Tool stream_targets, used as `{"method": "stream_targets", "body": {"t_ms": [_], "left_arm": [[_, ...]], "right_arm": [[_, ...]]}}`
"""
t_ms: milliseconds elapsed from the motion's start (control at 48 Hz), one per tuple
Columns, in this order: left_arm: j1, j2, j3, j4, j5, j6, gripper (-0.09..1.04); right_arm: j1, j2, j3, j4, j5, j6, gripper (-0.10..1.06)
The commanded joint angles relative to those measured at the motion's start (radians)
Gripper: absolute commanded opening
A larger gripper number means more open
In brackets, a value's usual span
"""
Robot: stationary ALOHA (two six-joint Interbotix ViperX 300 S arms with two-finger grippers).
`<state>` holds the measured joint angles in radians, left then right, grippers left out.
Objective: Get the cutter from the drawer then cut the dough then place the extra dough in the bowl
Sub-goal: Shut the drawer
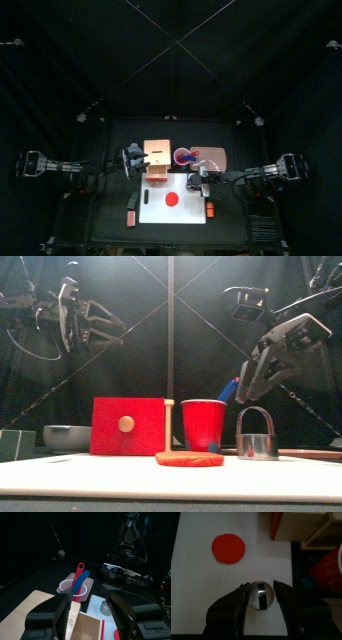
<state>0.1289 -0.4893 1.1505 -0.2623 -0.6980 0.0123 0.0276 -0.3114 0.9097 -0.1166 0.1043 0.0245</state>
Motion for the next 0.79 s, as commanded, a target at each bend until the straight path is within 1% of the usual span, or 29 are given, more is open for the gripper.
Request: {"method": "stream_targets", "body": {"t_ms": [21, 146, 271, 333, 458, 521, 625, 750, 792], "left_arm": [[0.043, 0.002, -0.034, -0.003, -0.012, -0.006, 0.86], [0.107, 0.002, -0.052, -0.051, -0.032, -0.002, 0.86], [0.187, 0.011, -0.086, -0.071, -0.023, -0.006, 0.86], [0.227, 0.023, -0.107, -0.071, 0.008, -0.014, 0.86], [0.299, 0.049, -0.173, -0.051, 0.109, -0.021, 0.85], [0.324, 0.075, -0.222, -0.014, 0.196, -0.021, 0.83], [0.330, 0.123, -0.296, 0.041, 0.318, -0.021, 0.74], [0.334, 0.190, -0.379, 0.089, 0.433, -0.021, 0.61], [0.339, 0.210, -0.402, 0.098, 0.459, -0.021, 0.58]], "right_arm": [[0.006, -0.037, -0.035, -0.014, -0.026, -0.003, 0.79], [0.017, -0.035, -0.048, -0.023, -0.078, -0.006, 0.79], [0.031, -0.025, -0.060, -0.017, -0.150, -0.005, 0.79], [0.038, -0.015, -0.064, -0.018, -0.183, -0.005, 0.78], [0.052, 0.008, -0.075, 0.002, -0.209, -0.003, 0.76], [0.060, 0.028, -0.086, 0.028, -0.210, -0.003, 0.72], [0.067, 0.060, -0.100, 0.054, -0.210, -0.005, 0.61], [0.083, 0.100, -0.117, 0.052, -0.210, -0.006, 0.46], [0.092, 0.115, -0.123, 0.051, -0.210, -0.009, 0.39]]}}
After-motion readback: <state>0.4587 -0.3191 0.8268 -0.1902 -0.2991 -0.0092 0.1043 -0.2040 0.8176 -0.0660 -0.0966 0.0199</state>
